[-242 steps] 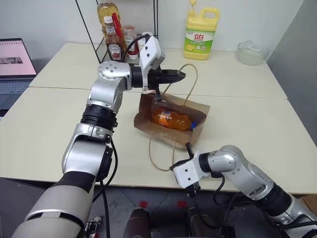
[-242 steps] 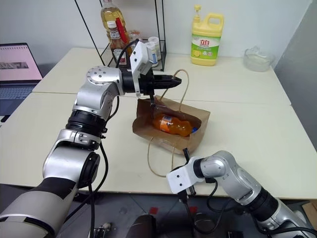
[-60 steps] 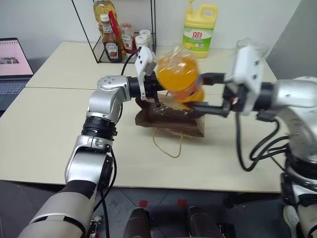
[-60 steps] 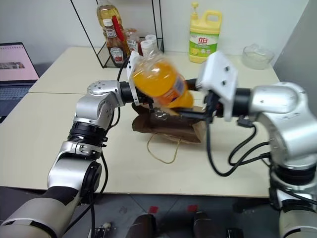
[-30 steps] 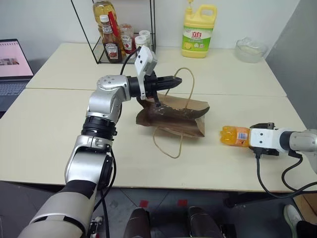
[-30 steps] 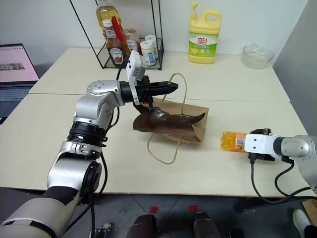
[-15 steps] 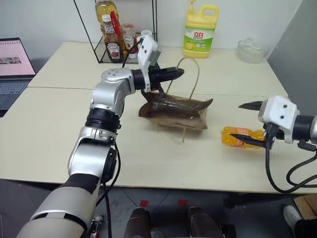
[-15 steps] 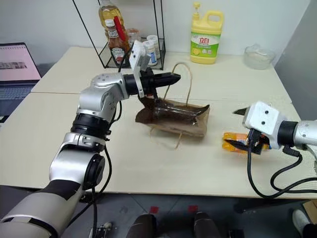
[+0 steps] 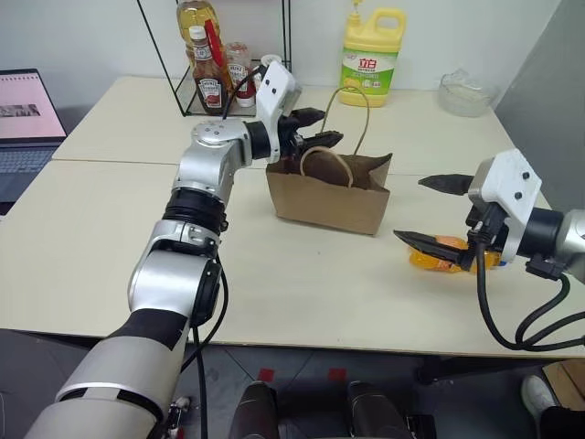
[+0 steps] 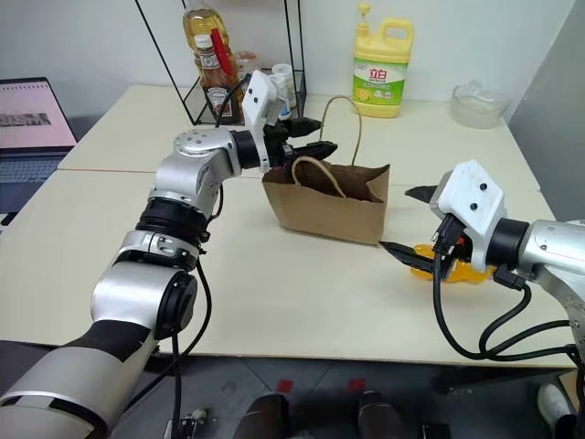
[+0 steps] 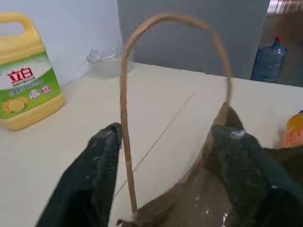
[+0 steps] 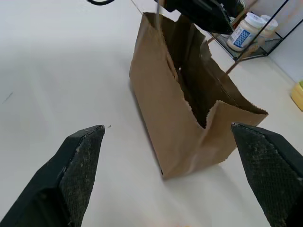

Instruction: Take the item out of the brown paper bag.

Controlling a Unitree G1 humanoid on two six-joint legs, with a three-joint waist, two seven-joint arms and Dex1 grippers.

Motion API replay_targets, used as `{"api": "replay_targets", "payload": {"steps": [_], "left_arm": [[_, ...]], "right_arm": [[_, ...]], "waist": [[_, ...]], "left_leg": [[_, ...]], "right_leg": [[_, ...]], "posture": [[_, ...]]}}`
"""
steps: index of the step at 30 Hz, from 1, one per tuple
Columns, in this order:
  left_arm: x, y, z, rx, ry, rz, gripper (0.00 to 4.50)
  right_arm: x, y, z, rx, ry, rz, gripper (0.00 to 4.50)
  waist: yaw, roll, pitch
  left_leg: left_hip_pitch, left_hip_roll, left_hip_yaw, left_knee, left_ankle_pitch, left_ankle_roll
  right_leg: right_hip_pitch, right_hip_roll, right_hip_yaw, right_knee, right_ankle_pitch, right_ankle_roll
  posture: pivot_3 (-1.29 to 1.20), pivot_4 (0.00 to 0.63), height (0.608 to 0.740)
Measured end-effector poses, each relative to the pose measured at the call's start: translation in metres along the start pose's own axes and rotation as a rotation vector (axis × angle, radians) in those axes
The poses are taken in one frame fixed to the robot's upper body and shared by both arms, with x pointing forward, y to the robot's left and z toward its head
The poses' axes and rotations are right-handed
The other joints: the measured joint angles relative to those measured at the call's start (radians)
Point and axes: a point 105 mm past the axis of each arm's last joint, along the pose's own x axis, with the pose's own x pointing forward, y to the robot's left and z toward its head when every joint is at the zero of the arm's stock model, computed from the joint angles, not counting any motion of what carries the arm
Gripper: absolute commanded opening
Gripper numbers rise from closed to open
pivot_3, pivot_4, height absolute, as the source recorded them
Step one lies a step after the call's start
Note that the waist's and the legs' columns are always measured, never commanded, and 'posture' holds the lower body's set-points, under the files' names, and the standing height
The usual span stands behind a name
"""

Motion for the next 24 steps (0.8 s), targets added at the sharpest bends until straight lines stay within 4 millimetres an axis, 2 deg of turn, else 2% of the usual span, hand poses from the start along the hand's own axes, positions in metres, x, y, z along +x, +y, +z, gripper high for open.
{"api": "replay_targets", "payload": {"steps": [4,8,12,19,22,24], "left_arm": [[-0.013,0.006,0.008,0.074,-0.002,0.019,3.25],[-0.028,0.004,0.005,0.111,0.004,0.029,3.25],[-0.059,0.007,-0.012,0.105,0.045,0.106,3.25],[-0.115,0.011,-0.05,0.031,0.112,0.428,3.25],[-0.134,0.009,-0.053,0.012,0.102,0.548,3.25],[-0.145,0.0,-0.058,0.012,0.11,0.589,3.25]], "right_arm": [[0.002,-0.003,0.0,0.016,-0.017,-0.043,4.5],[0.003,-0.004,-0.007,0.042,-0.022,-0.081,4.5],[0.005,-0.004,-0.022,0.11,-0.031,-0.17,4.5],[0.004,0.004,-0.034,0.193,-0.12,-0.38,4.5],[0.006,0.008,-0.037,0.207,-0.152,-0.43,4.5],[0.005,0.008,-0.037,0.197,-0.176,-0.461,4.5]], "waist": [[-0.001,0.0,0.0],[-0.001,0.0,0.0],[-0.004,0.0,0.0],[0.001,0.0,0.0],[0.002,-0.001,-0.001],[0.002,-0.001,-0.001]], "left_leg": [[0.0,0.0,0.0,0.0,0.0,0.0],[0.0,0.0,0.0,0.0,0.0,0.0],[0.0,0.001,0.0,0.0,0.001,-0.002],[0.0,0.001,-0.001,0.001,0.001,-0.002],[0.0,0.001,-0.001,0.001,0.001,-0.001],[0.001,0.001,-0.001,0.001,0.001,-0.002]], "right_leg": [[0.0,0.0,0.0,0.0,0.0,0.0],[0.0,0.0,0.0,0.0,0.0,0.0],[-0.001,0.0,0.0,0.001,0.0,0.0],[0.0,0.0,0.0,0.002,0.0,0.0],[0.001,0.0,-0.001,0.002,0.0,0.0],[0.001,0.0,0.0,0.002,0.0,0.0]], "posture": [[0.0,0.15,0.74],[0.0,0.15,0.74],[0.0,0.15,0.74],[0.0,0.15,0.74],[0.0,0.15,0.74],[0.0,0.15,0.74]]}}
